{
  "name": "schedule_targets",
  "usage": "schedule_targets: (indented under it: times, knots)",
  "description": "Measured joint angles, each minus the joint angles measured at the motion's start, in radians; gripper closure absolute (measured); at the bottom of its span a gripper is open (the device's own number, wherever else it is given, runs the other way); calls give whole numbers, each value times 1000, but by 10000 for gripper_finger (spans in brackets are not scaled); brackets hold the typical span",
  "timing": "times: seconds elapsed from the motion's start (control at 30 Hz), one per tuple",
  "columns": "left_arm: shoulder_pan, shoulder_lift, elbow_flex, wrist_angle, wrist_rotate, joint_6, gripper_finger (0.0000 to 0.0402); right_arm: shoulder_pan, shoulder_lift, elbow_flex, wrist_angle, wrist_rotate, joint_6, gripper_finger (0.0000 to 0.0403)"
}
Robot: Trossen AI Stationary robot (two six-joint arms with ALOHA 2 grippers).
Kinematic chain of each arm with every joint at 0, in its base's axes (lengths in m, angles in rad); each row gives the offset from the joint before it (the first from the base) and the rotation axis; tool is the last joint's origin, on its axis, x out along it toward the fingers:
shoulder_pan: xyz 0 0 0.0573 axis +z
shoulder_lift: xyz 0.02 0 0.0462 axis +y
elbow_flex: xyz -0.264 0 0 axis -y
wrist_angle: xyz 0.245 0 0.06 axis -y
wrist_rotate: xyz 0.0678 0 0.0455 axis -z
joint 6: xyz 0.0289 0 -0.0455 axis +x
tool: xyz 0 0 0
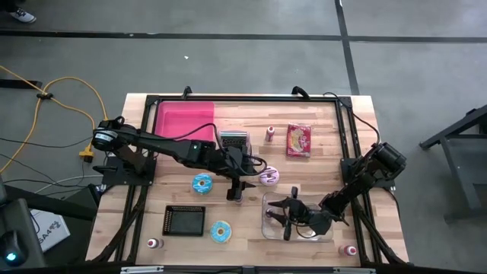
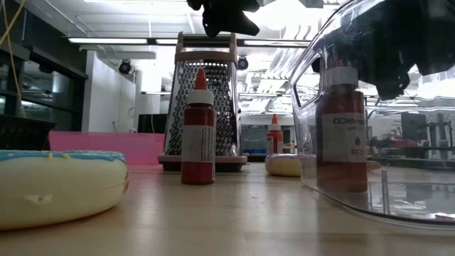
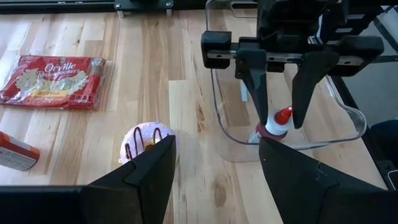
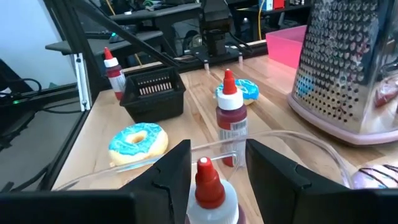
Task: Pick & Place Food Item
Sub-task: Put the top red food coloring bottle into the transparent bin, then put the left red food coloring bottle into the transparent bin
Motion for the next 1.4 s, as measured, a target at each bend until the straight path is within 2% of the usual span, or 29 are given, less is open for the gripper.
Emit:
schedule_targets:
  times: [0.23, 0.43, 0.83, 1.03, 1.4]
  knots:
    - [0, 0, 0, 0, 0, -1, 177, 0, 0, 1, -2, 1, -7, 264]
    - [0, 0, 0, 0, 0, -2, 177, 0, -24, 1, 16, 6, -84, 264]
    - [0, 0, 0, 0, 0, -3, 177, 34, -192, 1, -9, 27, -215, 264]
    - [0, 0, 0, -24, 0, -26, 177, 29, -276, 1, -117, 30, -225, 264]
    - [-3, -17, 0, -64, 39, -31, 177, -43, -393, 1, -320, 0, -126, 264]
